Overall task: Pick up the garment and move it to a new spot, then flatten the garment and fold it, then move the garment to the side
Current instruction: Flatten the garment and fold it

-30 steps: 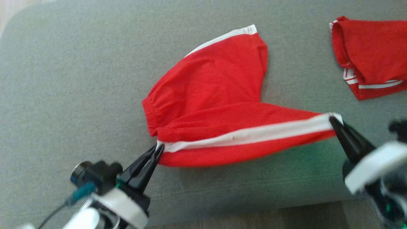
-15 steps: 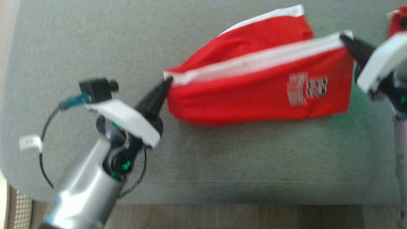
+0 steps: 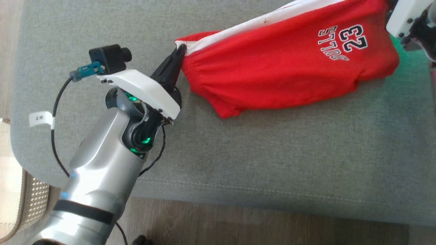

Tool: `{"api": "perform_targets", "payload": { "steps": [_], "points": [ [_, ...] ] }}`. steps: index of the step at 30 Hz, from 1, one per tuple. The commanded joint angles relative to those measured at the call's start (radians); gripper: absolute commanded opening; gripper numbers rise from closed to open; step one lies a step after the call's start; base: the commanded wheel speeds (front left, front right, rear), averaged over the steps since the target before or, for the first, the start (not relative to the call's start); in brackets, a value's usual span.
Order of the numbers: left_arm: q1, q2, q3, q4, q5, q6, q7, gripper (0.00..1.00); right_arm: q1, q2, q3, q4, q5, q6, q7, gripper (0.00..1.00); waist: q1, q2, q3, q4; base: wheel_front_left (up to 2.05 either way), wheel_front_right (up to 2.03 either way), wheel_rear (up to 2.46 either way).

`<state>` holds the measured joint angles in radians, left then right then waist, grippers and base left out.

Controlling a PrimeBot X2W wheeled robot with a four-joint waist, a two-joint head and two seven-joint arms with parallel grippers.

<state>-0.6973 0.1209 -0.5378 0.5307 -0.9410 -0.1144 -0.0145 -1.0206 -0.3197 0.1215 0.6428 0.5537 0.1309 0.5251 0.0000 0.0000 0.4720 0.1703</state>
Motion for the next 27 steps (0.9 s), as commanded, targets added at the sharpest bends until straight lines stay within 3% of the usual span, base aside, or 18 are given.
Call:
{"api": "perform_targets", "payload": {
  "steps": [1,2,3,5,10,16,20,27],
  "points": [
    [-0.040,0.024,0.027,-0.009,0.019,-0.003,-0.027,0.00,-0.040,-0.003,0.025,-0.015,0.002,0.000,-0.029,0.82,0.0000,0.0000,0.005,0.002,0.00,0.00,0.00],
    [-0.040,0.024,0.027,-0.009,0.019,-0.003,-0.027,0.00,-0.040,-0.003,0.025,-0.015,0.002,0.000,-0.029,0.82,0.0000,0.0000,0.005,0.002,0.00,0.00,0.00],
    [-0.042,0.022,0.024,0.000,0.024,-0.005,-0.038,0.34,-0.047,-0.004,0.037,-0.003,0.008,0.000,-0.048,1.00,0.0000,0.0000,0.004,0.001,0.00,0.00,0.00],
    [-0.042,0.018,0.018,0.017,0.028,-0.007,-0.057,1.00,-0.052,-0.006,0.049,0.017,0.026,0.000,-0.092,1.00,0.0000,0.0000,0.001,-0.003,0.00,0.00,0.00],
    [-0.022,0.030,0.008,0.027,0.086,0.009,-0.160,1.00,-0.015,-0.036,0.067,-0.003,0.101,0.000,-0.205,1.00,0.0000,0.0000,-0.017,-0.020,0.00,0.00,0.00],
    [0.059,0.056,0.015,-0.077,0.276,0.157,-0.245,1.00,0.133,-0.107,0.059,-0.089,0.177,0.000,-0.292,1.00,0.0000,0.0000,-0.049,-0.026,0.00,0.00,0.00],
    [0.169,0.034,0.087,-0.243,0.438,0.263,-0.247,1.00,0.246,-0.123,0.066,-0.120,0.201,0.000,-0.325,1.00,0.0000,0.0000,-0.070,-0.012,0.00,0.00,0.00],
    [0.377,-0.016,0.108,-0.451,0.669,0.335,-0.247,1.00,0.297,-0.129,0.081,-0.031,0.168,0.000,-0.385,1.00,0.0000,0.0000,-0.103,0.057,0.00,0.00,0.00]
  ]
}}
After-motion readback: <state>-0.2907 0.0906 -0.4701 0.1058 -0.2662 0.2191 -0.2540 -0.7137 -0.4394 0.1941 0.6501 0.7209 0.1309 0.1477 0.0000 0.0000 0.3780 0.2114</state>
